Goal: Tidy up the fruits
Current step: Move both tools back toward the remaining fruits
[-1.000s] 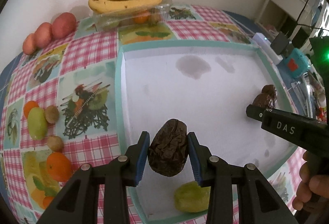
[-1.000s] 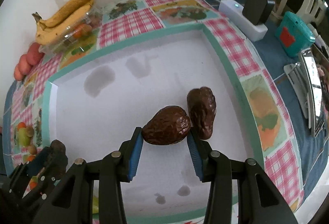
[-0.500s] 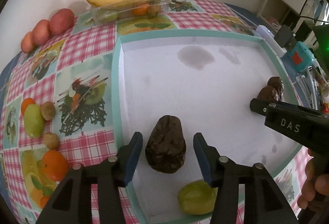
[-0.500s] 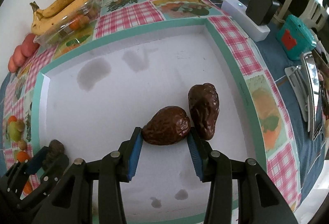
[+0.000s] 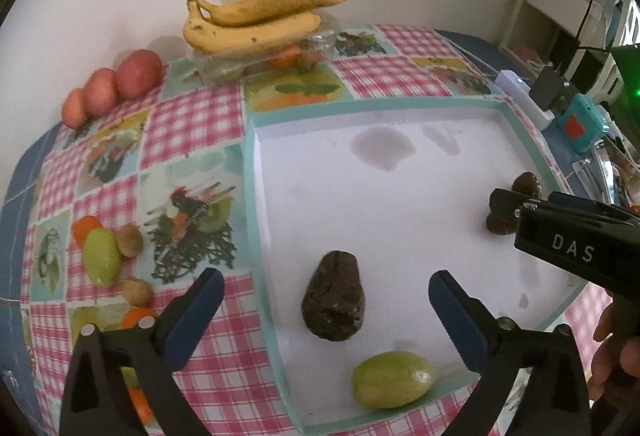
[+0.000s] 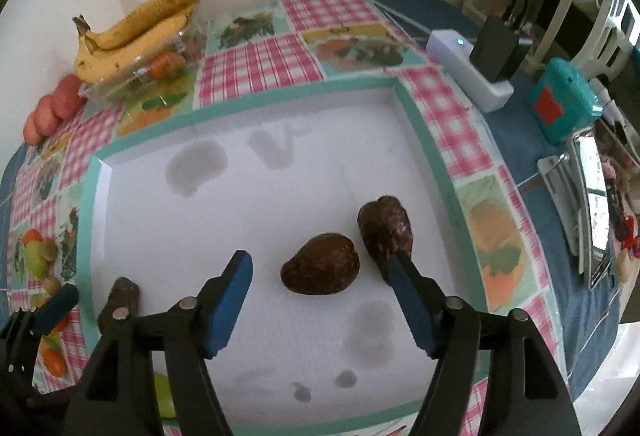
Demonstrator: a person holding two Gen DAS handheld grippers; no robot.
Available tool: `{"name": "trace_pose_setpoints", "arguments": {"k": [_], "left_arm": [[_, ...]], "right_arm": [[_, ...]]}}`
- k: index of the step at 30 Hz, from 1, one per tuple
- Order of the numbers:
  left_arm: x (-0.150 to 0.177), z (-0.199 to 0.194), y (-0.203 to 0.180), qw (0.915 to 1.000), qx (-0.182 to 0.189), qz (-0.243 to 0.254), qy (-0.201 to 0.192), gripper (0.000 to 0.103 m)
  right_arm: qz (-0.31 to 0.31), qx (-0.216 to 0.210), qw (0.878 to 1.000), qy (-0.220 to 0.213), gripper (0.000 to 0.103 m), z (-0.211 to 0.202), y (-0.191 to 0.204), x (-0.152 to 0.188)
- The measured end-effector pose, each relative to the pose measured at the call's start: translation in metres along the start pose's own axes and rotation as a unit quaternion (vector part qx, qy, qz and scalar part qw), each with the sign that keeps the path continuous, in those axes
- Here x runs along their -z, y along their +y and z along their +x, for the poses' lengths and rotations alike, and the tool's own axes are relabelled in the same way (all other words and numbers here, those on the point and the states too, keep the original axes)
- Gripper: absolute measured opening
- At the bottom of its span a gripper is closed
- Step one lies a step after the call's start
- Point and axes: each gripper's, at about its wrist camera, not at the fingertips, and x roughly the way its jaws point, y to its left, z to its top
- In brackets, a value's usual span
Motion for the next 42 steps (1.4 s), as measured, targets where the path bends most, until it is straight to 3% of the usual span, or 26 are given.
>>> {"name": "trace_pose_setpoints", "arguments": {"k": [2,4,11,14,27,35,42], "left_arm": [[0.000,0.000,0.003,0.9999,-0.012,-0.005,0.001,0.103],[0.000,0.000,0.010,0.9997,-0.017,-0.018,0.002,0.103],[0.002,0.001,0.038,0.9965,-0.044,-0.071,0.008,0.103],[0.004,0.001,0.052,0.9934,-0.059,-0.098,0.013,0.103],[0.014,-0.030,0.137,0.9750,-0.108,-0.194,-0.008,0.103],[0.040,-0.066,0.216,0.9520,-0.106,-0.286,-0.025,0.103],[0.059,-0.097,0.253,0.9410,-0.108,-0.317,-0.050,0.103]], "right_arm": [[0.000,-0.001,1.000,-0.005,0.073,-0.001,0.002,-0.001],[0.004,-0.002,1.000,-0.006,0.082,0.000,0.002,-0.001],[0.015,0.000,1.000,-0.007,0.083,0.001,-0.006,0.004],[0.023,0.002,1.000,-0.007,0.097,0.002,-0.009,0.005],[0.028,0.017,0.999,-0.011,0.097,-0.002,-0.008,0.008],[-0.026,-0.035,0.999,-0.011,0.097,-0.014,0.039,0.013],[-0.073,-0.095,0.993,0.000,0.097,-0.031,0.093,0.023]]}}
